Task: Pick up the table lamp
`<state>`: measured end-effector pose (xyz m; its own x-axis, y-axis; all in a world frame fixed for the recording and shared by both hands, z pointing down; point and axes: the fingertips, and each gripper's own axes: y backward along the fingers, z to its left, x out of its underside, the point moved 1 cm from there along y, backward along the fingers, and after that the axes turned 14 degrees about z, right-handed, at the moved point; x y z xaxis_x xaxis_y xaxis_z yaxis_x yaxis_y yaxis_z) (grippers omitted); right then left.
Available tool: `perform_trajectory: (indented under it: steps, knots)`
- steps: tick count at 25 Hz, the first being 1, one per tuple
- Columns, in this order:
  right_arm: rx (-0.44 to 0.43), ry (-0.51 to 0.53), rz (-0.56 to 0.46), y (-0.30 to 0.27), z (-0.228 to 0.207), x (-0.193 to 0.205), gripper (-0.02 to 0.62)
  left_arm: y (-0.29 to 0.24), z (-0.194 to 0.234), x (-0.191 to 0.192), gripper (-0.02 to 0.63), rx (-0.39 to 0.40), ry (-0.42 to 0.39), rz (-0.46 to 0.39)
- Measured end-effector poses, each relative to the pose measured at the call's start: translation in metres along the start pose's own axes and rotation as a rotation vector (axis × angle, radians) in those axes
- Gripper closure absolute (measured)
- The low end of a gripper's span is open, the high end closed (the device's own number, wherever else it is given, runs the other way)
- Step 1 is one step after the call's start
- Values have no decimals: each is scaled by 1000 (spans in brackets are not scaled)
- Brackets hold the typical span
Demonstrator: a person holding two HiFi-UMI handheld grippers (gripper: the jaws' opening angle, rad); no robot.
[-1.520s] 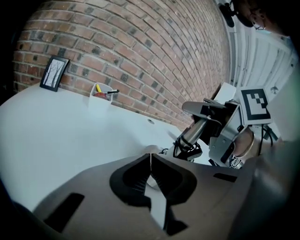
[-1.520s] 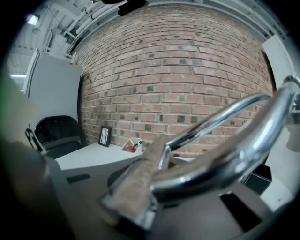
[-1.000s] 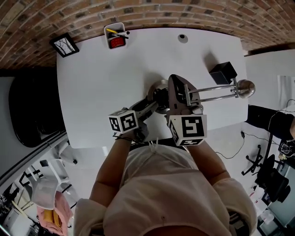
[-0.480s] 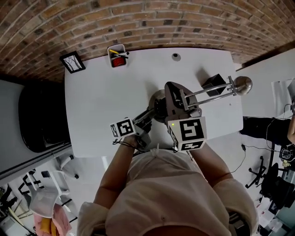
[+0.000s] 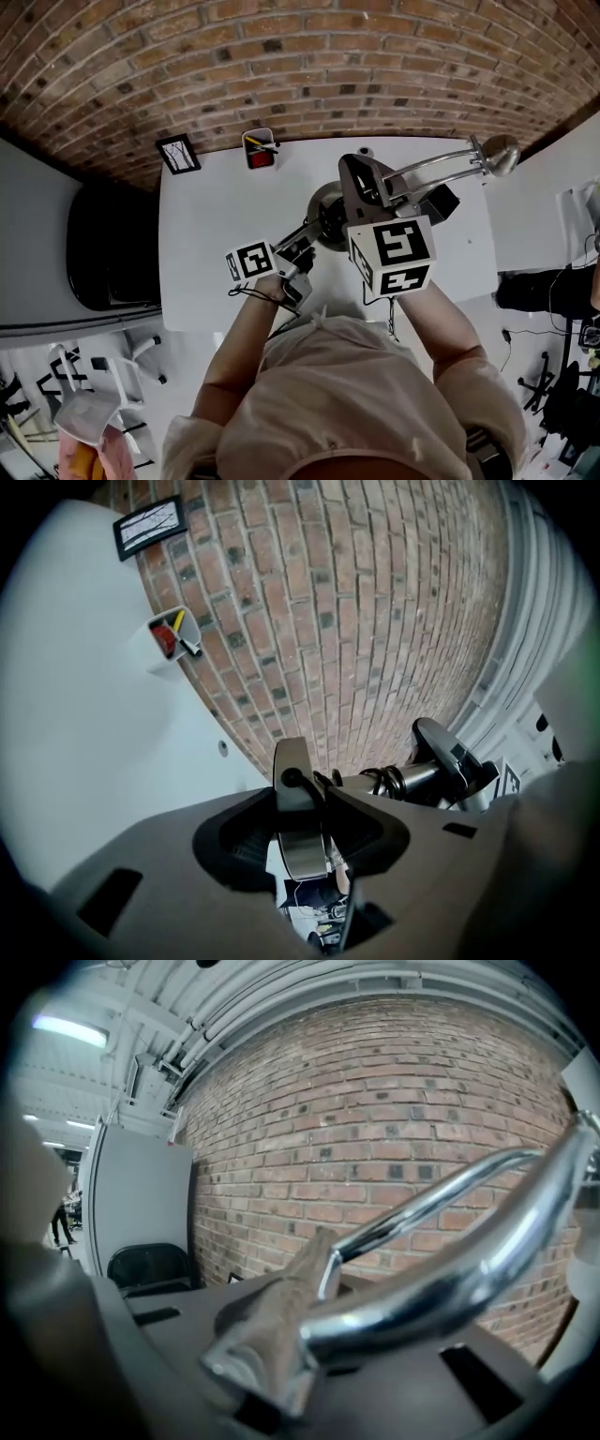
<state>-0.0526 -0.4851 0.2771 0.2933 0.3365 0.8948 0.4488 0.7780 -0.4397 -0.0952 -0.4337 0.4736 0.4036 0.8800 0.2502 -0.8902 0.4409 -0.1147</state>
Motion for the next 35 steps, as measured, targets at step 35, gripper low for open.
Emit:
perform_trajectory:
  steps: [35]
  knots:
    - [-43, 40, -13, 19, -5, -57, 569, 3, -56, -25, 437, 32, -27, -62]
